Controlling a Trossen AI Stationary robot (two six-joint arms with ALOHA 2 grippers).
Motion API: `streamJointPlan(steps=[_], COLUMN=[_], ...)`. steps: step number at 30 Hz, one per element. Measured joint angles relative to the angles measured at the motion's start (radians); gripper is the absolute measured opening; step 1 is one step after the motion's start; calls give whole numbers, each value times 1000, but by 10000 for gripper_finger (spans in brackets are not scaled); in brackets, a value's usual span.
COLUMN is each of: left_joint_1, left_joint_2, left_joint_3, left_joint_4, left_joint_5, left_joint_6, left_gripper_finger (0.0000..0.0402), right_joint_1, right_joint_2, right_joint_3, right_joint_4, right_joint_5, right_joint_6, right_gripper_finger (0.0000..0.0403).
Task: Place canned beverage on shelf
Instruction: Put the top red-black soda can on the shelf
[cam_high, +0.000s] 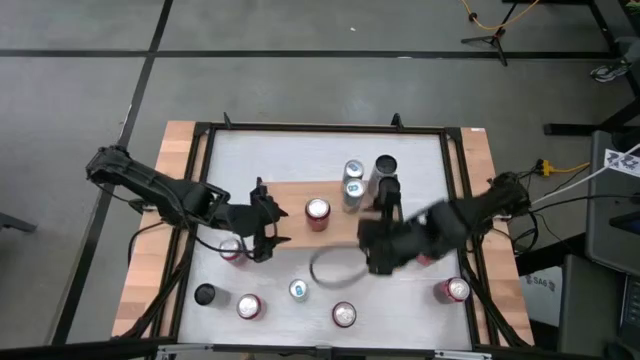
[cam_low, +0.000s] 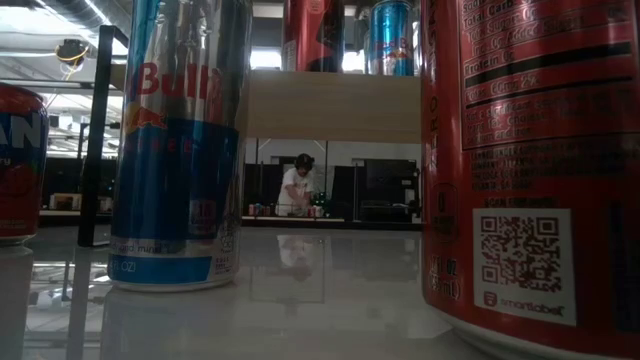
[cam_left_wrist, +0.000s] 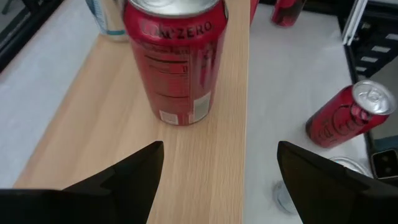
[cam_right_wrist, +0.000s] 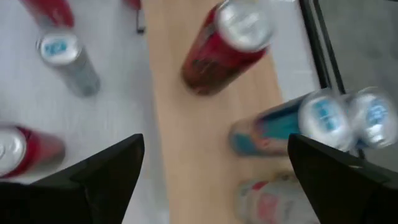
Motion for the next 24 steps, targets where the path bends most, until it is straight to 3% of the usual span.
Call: streamJointPlan(steps=[7,12,24], left_joint_1=[0,0,1], left_joint_2=[65,86,86], left_joint_3=[0,0,0], left_joint_4=[2,17,72], left_joint_5=[-2,-10,-106], left_joint_6=[-6,-6,-5], left_gripper_finger=[307,307,307], right_joint_1=[117,137,7], right_joint_2=[2,2,1], right_joint_3=[-217,-349,-499], right_joint_4=[94,276,569], right_joint_5=[109,132,81], right_joint_6=[143,172,61], right_gripper_finger=[386,386,386])
